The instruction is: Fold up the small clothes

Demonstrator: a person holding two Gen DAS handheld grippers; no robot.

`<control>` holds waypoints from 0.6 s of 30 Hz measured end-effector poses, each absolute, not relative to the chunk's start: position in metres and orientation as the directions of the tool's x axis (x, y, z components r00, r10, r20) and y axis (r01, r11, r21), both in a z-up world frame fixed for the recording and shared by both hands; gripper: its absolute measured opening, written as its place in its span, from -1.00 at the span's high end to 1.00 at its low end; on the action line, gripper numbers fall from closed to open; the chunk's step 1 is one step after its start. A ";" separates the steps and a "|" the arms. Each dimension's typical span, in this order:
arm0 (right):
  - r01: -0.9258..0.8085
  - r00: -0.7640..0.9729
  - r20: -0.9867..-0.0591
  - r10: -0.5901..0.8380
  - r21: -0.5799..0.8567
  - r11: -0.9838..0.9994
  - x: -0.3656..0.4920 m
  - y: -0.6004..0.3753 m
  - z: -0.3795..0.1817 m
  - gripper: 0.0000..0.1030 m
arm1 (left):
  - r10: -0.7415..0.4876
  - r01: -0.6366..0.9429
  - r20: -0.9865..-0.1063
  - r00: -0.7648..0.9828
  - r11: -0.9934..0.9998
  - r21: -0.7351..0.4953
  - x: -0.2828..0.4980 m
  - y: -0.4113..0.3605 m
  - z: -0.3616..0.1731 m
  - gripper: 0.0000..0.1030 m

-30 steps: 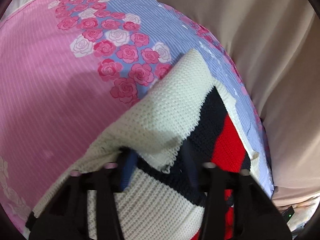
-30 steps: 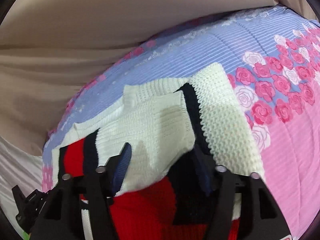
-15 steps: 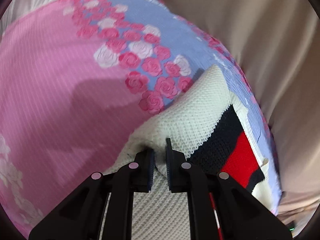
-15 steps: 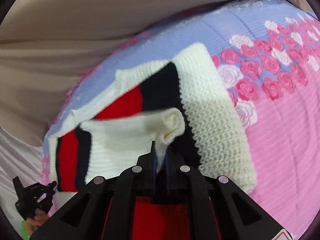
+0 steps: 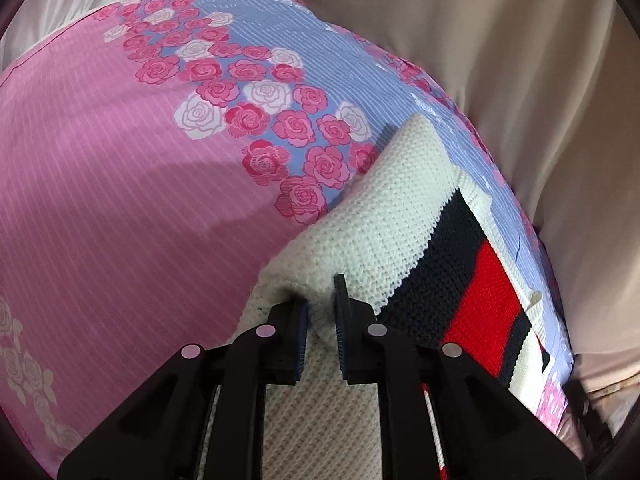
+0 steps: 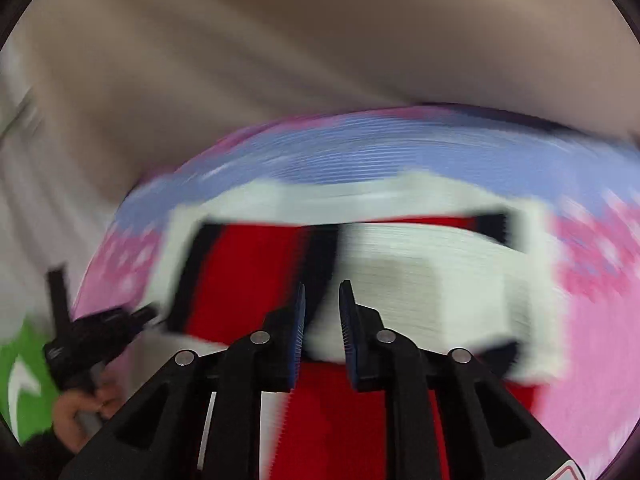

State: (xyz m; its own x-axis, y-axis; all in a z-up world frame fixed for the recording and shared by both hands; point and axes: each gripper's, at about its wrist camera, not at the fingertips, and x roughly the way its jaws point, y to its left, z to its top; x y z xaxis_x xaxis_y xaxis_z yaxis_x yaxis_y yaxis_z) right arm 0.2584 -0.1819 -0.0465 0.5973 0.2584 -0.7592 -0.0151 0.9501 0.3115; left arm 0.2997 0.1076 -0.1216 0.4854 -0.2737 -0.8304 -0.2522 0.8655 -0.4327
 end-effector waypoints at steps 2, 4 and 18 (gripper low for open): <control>-0.100 0.530 -0.789 0.311 0.306 0.947 0.302 -0.138 -0.061 0.86 | -0.277 -0.239 -0.831 0.483 0.871 -0.430 0.300 0.108 -0.122 0.76; -0.133 0.471 -0.821 0.323 0.296 0.946 0.338 -0.108 -0.078 0.87 | -0.283 -0.217 -0.831 0.480 0.879 -0.425 0.300 0.108 -0.122 0.75; -0.018 0.572 -0.798 0.189 0.219 0.976 0.371 -0.078 -0.079 0.98 | -0.294 -0.099 -0.838 0.460 0.921 -0.378 0.299 0.104 -0.110 0.67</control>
